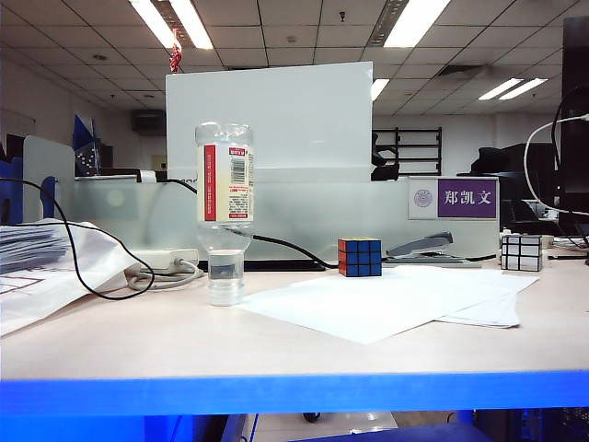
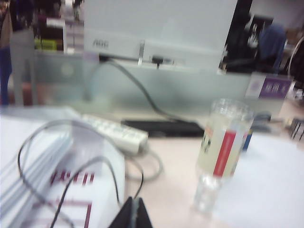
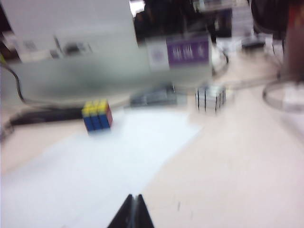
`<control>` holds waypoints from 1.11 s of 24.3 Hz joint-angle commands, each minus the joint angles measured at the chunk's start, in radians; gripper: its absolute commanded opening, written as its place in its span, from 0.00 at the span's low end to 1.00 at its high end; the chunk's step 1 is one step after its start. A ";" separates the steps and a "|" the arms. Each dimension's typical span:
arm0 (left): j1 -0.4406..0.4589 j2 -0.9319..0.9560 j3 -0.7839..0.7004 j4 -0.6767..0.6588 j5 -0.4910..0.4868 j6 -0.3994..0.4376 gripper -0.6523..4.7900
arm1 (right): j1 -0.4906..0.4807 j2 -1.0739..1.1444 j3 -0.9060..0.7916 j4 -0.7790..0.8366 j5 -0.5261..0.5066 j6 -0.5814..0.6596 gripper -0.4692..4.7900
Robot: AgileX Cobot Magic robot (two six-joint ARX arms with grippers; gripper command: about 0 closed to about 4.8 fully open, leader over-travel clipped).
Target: Flip the plastic bottle upside down.
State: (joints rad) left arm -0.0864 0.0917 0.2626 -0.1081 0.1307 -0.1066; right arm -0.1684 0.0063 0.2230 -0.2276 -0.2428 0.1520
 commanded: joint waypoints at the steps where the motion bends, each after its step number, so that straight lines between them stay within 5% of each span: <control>1: 0.000 0.000 -0.021 0.058 0.005 -0.010 0.11 | 0.001 -0.003 -0.037 0.027 -0.048 0.040 0.07; 27: -0.001 0.002 -0.197 0.209 0.050 -0.120 0.11 | 0.001 -0.005 -0.074 0.090 -0.014 0.039 0.07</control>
State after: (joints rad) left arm -0.0868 0.0925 0.0647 0.1059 0.1799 -0.2016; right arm -0.1688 0.0029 0.1455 -0.1547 -0.2607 0.1905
